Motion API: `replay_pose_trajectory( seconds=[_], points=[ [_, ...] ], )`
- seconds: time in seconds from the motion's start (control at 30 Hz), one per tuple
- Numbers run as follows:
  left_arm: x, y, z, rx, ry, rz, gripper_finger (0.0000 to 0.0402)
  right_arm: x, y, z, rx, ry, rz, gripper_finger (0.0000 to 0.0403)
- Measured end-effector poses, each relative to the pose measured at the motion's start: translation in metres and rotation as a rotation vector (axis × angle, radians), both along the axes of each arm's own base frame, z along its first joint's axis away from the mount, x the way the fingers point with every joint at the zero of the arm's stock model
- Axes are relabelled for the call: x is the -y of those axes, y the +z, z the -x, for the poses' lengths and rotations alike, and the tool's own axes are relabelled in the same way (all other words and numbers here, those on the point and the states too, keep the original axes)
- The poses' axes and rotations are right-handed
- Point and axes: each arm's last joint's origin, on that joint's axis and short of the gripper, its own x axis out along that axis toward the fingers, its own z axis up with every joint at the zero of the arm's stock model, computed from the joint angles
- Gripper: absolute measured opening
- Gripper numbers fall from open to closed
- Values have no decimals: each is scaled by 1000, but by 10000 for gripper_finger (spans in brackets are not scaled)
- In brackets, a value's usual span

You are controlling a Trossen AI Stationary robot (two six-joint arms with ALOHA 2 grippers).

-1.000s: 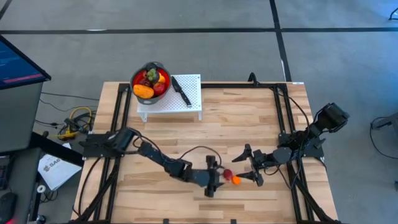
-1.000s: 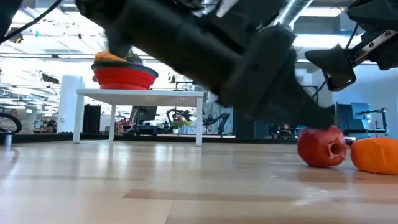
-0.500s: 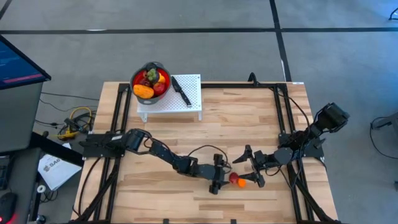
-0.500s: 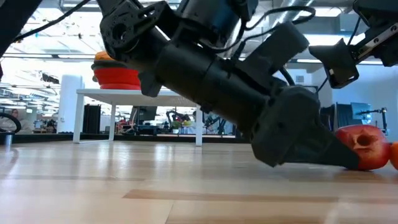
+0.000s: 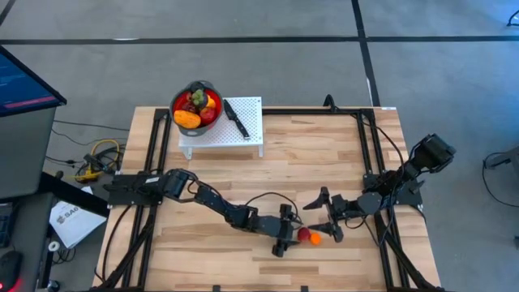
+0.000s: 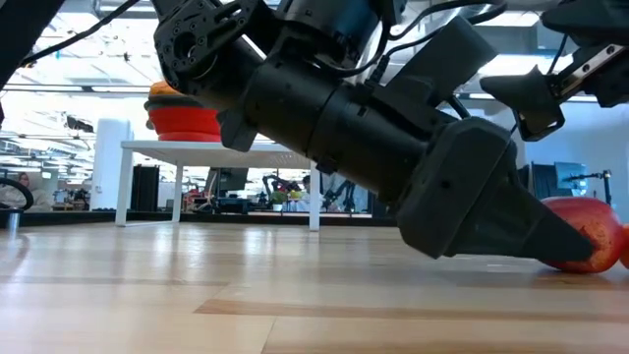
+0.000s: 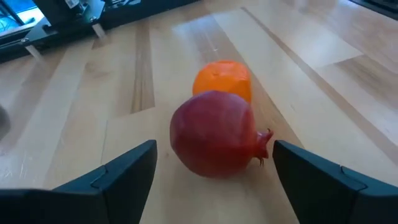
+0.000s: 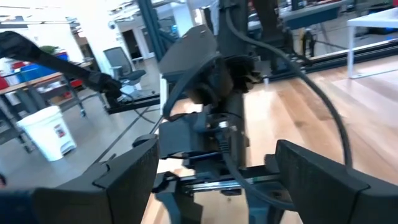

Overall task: Pick & Place Fruit
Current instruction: Put the red pomegranate into the red strainer bowl on the shelf

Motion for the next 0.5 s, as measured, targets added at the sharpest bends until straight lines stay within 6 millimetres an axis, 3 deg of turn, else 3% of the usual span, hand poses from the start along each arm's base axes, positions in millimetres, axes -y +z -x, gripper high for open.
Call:
replay_pose_trajectory(
  seconds=[0.5],
  points=[
    [-9, -10, -7, 33, -31, 126, 312, -1, 0, 1, -1, -8, 2, 315]
  ],
)
